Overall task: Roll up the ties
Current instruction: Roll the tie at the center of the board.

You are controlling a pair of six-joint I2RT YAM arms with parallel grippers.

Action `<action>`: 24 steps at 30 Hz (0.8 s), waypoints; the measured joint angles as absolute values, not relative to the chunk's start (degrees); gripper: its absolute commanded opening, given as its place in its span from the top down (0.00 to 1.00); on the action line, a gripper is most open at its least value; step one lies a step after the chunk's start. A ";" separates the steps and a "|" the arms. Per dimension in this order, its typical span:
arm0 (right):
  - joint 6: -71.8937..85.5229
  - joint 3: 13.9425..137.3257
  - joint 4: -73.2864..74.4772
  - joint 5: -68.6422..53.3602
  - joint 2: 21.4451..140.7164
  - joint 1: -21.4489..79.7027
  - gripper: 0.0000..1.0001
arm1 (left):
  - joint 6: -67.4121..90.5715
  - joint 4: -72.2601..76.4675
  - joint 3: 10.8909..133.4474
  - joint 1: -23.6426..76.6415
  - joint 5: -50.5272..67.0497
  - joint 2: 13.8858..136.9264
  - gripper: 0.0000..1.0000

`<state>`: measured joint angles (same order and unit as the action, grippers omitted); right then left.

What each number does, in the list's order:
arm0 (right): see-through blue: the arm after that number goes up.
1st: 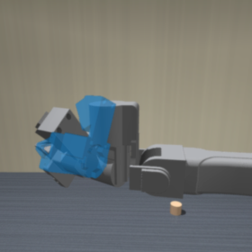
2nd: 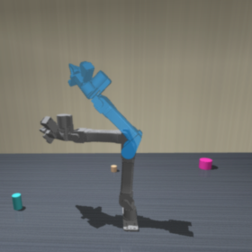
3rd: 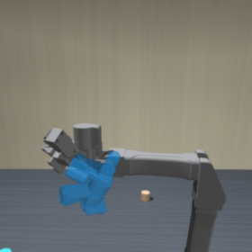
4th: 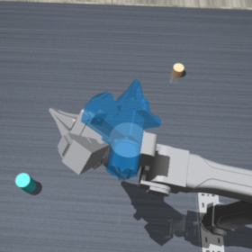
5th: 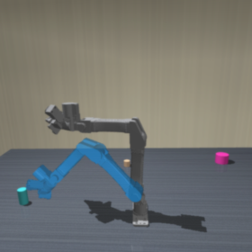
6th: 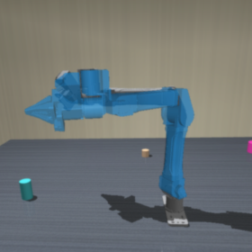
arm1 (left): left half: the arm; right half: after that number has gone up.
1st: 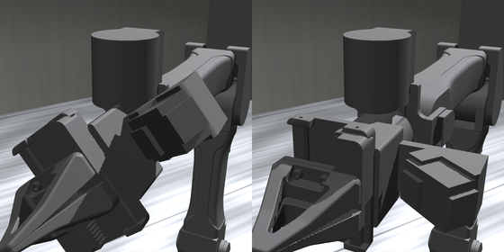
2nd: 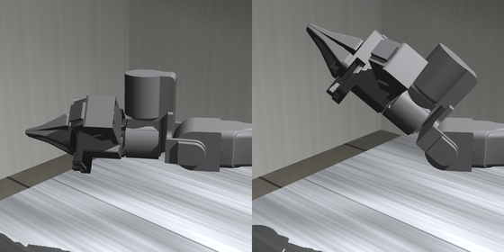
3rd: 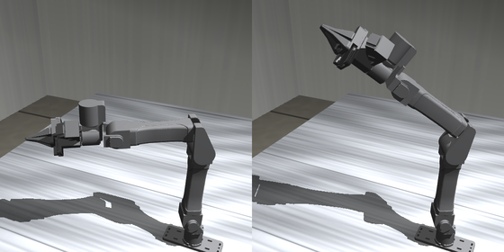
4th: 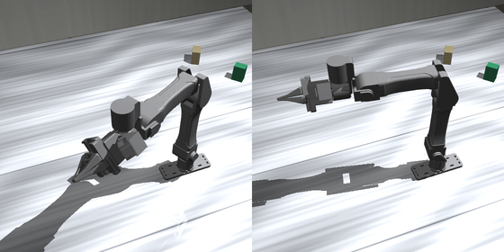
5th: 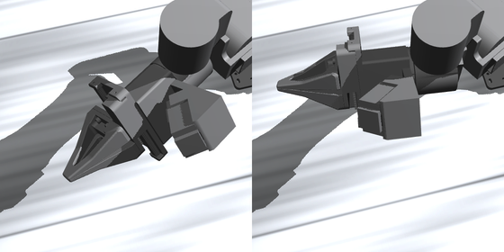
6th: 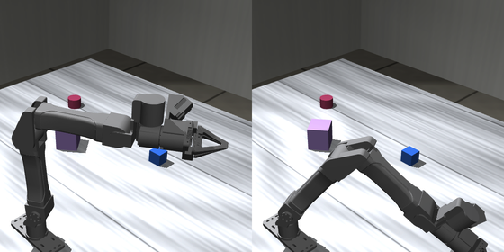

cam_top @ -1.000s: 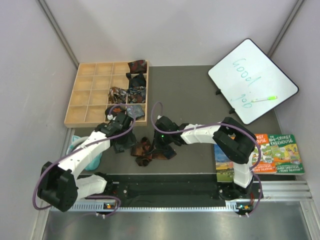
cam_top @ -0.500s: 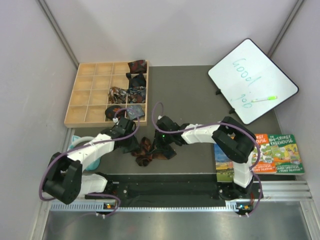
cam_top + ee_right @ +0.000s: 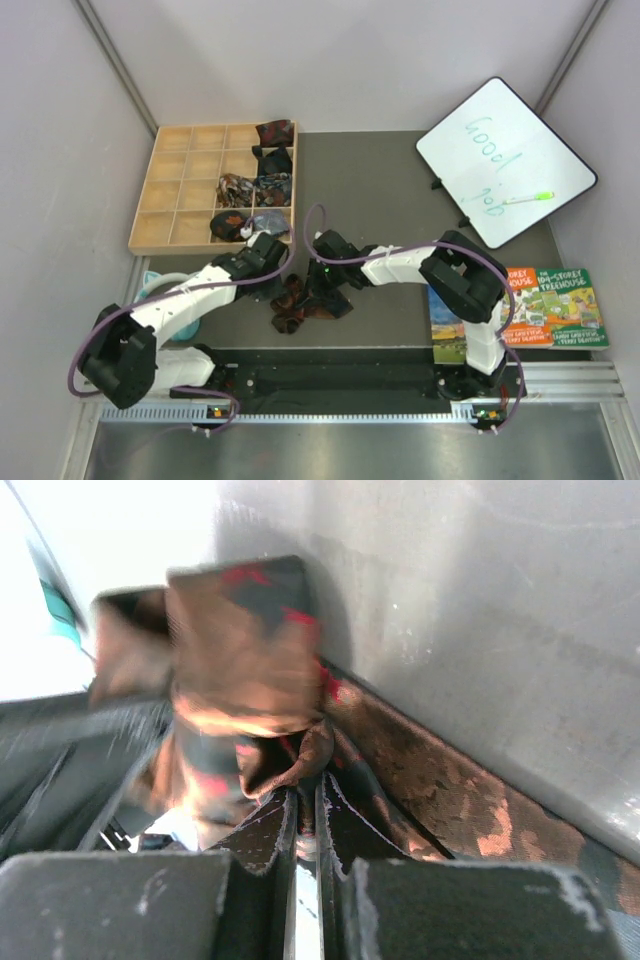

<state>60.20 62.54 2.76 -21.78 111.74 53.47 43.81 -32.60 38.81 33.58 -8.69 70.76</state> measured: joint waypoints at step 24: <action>56.71 63.70 11.97 -25.69 110.41 49.30 0.69 | 53.60 -48.40 61.21 55.05 -24.51 89.89 0.99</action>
<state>56.71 63.70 11.97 -25.69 110.41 49.30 53.60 -48.40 61.21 55.05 -24.51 89.89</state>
